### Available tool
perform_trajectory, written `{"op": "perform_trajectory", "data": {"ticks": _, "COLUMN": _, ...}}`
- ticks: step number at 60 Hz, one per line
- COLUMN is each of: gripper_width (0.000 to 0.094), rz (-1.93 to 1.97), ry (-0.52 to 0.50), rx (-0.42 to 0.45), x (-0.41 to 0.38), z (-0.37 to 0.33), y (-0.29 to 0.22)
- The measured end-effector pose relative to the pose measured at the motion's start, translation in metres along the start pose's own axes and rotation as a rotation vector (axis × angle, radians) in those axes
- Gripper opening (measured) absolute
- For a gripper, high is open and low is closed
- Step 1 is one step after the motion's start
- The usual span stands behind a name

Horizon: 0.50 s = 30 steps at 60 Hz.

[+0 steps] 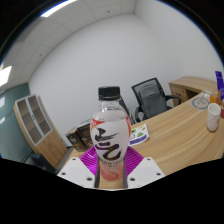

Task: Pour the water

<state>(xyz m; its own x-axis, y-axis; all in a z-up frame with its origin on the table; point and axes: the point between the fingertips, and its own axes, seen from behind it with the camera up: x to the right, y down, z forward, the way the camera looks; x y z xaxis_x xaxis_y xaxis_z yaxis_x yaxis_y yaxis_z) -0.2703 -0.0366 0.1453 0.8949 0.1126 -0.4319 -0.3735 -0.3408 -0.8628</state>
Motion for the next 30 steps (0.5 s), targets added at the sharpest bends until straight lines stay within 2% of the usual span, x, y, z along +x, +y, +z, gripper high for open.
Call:
{"op": "perform_trajectory", "data": {"ticks": 9, "gripper_width": 0.0312, "rz": 0.382, "ry": -0.162, "rx": 0.065, "x": -0.004, "z": -0.021, "y": -0.079}}
{"op": "perform_trajectory", "data": {"ticks": 17, "gripper_width": 0.0310, "rz": 0.692, "ry": -0.278, "rx": 0.114, "x": 0.024, "z": -0.038, "y": -0.137}}
{"op": "perform_trajectory", "data": {"ticks": 24, "gripper_width": 0.0312, "rz": 1.033, "ry": -0.375, "rx": 0.158, "x": 0.071, "z": -0.048, "y": -0.174}}
{"op": "perform_trajectory", "data": {"ticks": 30, "gripper_width": 0.0311, "rz": 1.252, "ry": -0.402, "rx": 0.200, "x": 0.126, "z": -0.041, "y": -0.181}}
